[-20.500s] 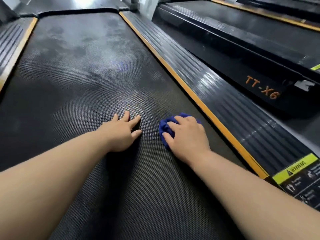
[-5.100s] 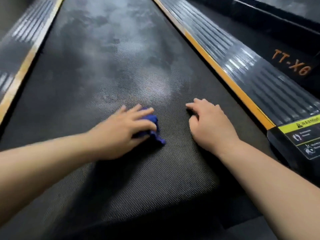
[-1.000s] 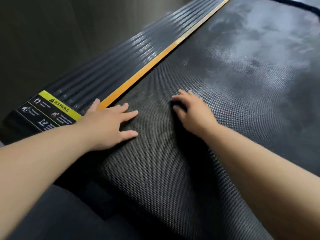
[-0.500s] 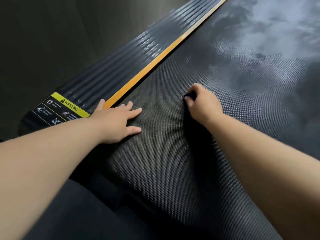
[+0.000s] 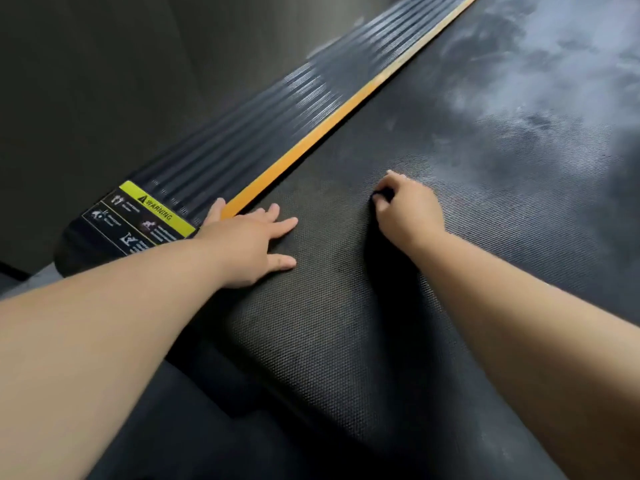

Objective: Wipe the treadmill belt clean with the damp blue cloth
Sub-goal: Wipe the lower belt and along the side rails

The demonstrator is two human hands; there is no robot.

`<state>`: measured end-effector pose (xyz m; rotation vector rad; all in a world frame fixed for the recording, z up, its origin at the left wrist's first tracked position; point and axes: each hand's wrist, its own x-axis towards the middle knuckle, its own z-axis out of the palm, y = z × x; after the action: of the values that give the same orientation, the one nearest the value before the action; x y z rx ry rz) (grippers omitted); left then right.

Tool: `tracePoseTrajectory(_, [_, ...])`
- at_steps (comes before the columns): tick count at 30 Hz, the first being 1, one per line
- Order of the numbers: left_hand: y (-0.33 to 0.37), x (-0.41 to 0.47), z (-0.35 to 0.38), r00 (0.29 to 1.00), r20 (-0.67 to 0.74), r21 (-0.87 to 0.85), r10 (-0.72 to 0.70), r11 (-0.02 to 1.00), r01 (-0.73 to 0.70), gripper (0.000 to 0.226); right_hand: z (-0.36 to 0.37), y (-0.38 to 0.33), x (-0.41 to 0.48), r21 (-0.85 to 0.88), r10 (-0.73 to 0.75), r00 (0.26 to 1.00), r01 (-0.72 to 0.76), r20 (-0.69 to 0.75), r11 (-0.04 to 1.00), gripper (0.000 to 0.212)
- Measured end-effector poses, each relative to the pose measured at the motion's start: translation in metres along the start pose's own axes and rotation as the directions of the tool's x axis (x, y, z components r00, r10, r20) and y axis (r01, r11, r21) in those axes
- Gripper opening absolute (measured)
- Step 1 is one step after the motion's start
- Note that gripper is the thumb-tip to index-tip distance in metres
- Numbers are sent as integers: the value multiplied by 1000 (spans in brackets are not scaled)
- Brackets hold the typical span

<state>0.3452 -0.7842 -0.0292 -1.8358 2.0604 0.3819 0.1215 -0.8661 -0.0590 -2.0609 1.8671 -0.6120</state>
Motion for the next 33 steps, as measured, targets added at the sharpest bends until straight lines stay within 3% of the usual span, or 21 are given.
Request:
tracePoseTrajectory(1, [-1,0,1,1000,-12,-5,12,1000,-12,67,4,-4,-6,-9,-7,1000,7,-16,1000,17])
tracePoseTrajectory(3, [-4,-1,7,998,-59,-13,31,999,-31,67,13,-20,-43,-2,-175,985,175,-1,985,16])
tracePoseTrajectory(5, [-6,0,10,993,-117,4,32,999,-32,67,16,-33,-84,76,-374,924,369,73,926,15])
tracePoseTrajectory(7, [-5,-2,9,992,-119,13,33,999,-32,67,9,-33,-84,126,-484,855,468,185,875,17])
tracePoseTrajectory(9, [-2,-3,6,992,-118,5,50,999,-50,68,3,-22,-55,61,-471,857,469,207,881,17])
tracePoseTrajectory(12, [-6,-8,3,968,-240,-108,77,989,-105,69,0,-9,-15,14,-148,987,148,56,989,19])
tracePoseTrajectory(14, [-17,-7,4,911,-411,-152,31,983,-102,72,10,-15,-17,-5,-37,999,37,-19,999,19])
tracePoseTrajectory(15, [-24,-5,5,894,-447,-177,-25,982,-61,77,13,-23,-27,-19,-54,998,54,-21,998,18])
tracePoseTrajectory(17, [-38,-4,8,914,-385,-219,-130,975,46,89,17,-37,-59,11,-236,972,235,21,972,16])
tracePoseTrajectory(19, [-44,-3,15,938,-317,-177,-141,980,87,95,17,-43,-87,105,-428,895,417,128,903,14])
tracePoseTrajectory(21, [-45,-3,19,941,-314,-157,-130,984,84,95,13,-37,-74,119,-501,843,487,195,865,14])
tracePoseTrajectory(22, [-45,-2,20,939,-319,-153,-131,985,86,95,15,-32,-58,85,-477,859,470,188,879,15])
tracePoseTrajectory(23, [-45,-2,20,937,-323,-146,-134,985,91,94,17,-27,-39,37,-408,900,408,154,912,15])
tracePoseTrajectory(25, [-44,-2,21,934,-330,-129,-141,986,103,94,18,-24,-5,11,-149,987,149,55,989,16])
tracePoseTrajectory(27, [-44,0,22,935,-327,-103,-140,988,112,93,24,-30,7,12,27,1000,-27,-6,1000,16])
tracePoseTrajectory(28, [-44,-1,23,938,-319,-95,-137,989,112,92,29,-38,2,-13,14,1000,-15,-4,1000,15])
tracePoseTrajectory(30, [-45,0,24,940,-312,-89,-138,989,116,91,37,-55,-28,5,-167,984,167,68,986,14])
tracePoseTrajectory(33, [-45,0,23,945,-296,-84,-139,989,119,90,33,-58,-61,79,-413,888,406,204,911,21])
